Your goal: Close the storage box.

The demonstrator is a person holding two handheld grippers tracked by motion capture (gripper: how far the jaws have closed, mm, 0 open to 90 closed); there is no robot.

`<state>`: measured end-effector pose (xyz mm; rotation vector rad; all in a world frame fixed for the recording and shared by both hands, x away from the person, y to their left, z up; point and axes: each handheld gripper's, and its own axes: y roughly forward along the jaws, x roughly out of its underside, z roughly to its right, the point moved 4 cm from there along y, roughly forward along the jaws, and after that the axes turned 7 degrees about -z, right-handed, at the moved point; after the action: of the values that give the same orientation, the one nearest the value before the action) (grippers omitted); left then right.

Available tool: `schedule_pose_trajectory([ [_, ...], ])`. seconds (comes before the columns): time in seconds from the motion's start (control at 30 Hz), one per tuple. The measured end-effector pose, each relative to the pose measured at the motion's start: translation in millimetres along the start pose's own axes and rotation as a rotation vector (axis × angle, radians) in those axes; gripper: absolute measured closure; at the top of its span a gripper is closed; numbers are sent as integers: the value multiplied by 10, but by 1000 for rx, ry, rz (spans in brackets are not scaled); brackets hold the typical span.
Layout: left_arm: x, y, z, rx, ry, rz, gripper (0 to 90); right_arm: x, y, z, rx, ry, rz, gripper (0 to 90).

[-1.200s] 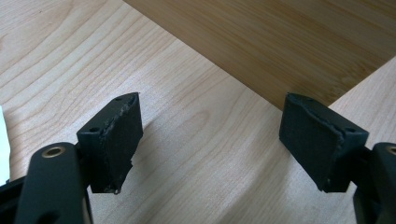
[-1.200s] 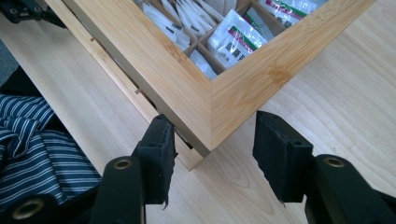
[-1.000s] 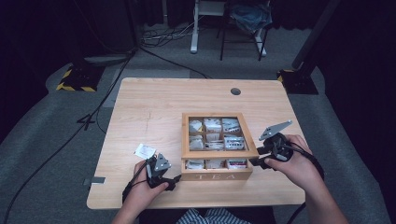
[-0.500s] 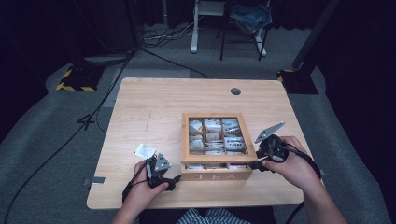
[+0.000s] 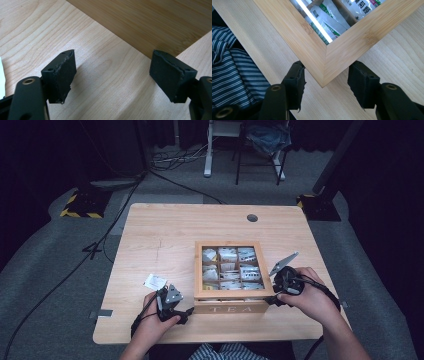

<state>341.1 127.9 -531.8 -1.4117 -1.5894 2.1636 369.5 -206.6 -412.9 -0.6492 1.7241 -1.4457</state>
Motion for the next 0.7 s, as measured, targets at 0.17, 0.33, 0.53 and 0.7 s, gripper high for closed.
schedule_pose_trajectory([
  [0.17, 0, 0, 0, -1, 0, 0, 219, -2, 28, -2, 4, -4, -16, 481],
  [0.33, 0, -1, -1, -1, 1, -1, 219, -4, 55, -1, 0, -7, -28, 479],
  [0.53, 0, 0, 0, 0, 0, 0, 219, -5, 90, 1, -7, -7, -47, 475],
  [0.7, 0, 0, 0, 0, 0, 0, 219, -9, 124, 1, -8, -10, -65, 474],
])
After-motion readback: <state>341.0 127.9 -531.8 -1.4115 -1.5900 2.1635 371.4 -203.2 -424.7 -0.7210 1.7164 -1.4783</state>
